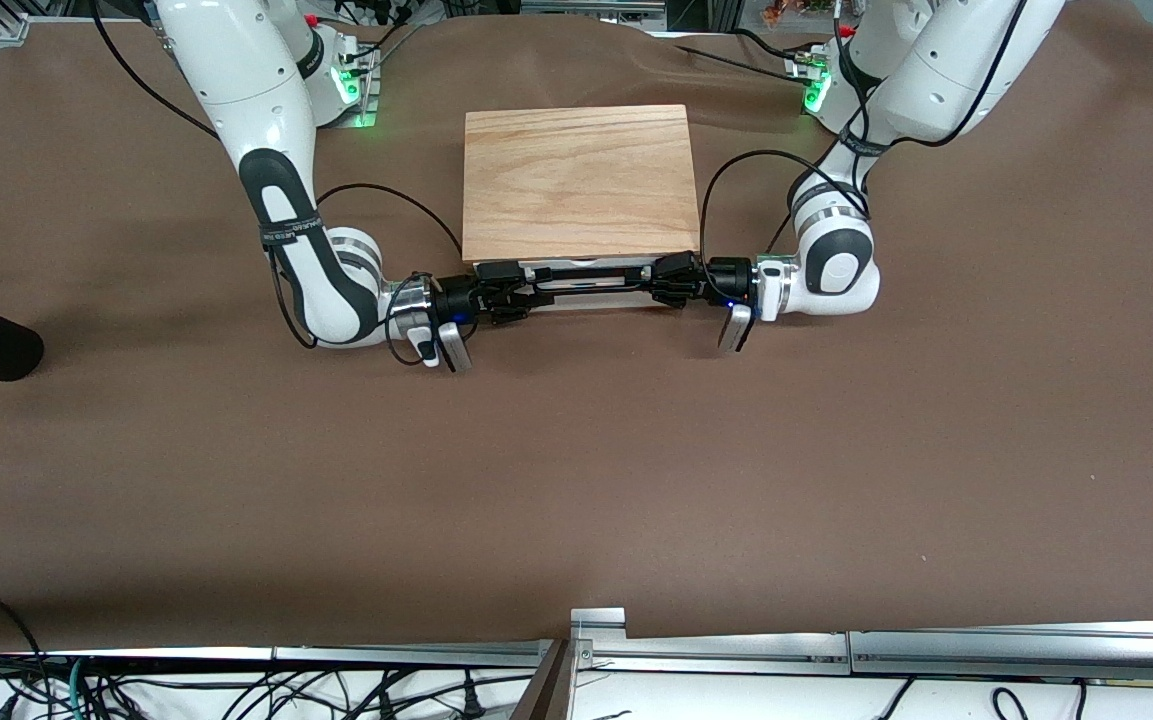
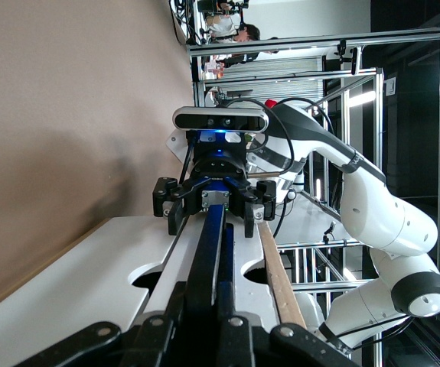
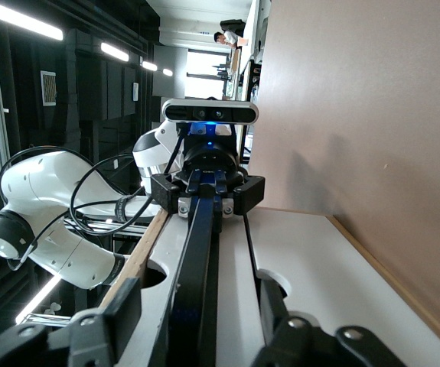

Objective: Pull top drawer with both arms simultaneously
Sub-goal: 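Close both grippers on the black drawer handle, then pull the drawer handle outward with both grippers together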

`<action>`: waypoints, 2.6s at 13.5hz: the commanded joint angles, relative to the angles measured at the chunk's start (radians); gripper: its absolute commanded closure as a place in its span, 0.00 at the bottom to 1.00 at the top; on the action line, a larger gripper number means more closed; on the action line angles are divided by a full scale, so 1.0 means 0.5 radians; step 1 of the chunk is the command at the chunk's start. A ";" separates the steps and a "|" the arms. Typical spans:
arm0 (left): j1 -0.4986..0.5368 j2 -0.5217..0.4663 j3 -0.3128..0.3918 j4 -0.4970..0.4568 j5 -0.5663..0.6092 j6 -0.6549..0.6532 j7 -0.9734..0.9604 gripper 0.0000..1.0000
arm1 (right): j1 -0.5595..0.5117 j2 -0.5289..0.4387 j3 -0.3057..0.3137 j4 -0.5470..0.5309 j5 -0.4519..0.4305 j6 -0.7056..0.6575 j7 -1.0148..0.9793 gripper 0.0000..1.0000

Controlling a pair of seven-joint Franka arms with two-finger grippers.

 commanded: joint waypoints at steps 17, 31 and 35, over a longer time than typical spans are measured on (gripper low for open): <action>0.086 0.018 0.041 0.002 0.097 0.071 -0.217 1.00 | -0.019 -0.013 -0.030 0.097 0.040 0.018 0.047 1.00; 0.062 0.239 0.188 0.459 0.104 0.157 -0.859 1.00 | -0.224 0.303 -0.036 0.861 0.022 0.165 0.575 1.00; 0.047 0.306 0.261 0.652 0.232 0.160 -1.098 1.00 | -0.267 0.368 -0.045 1.021 0.016 0.186 0.667 1.00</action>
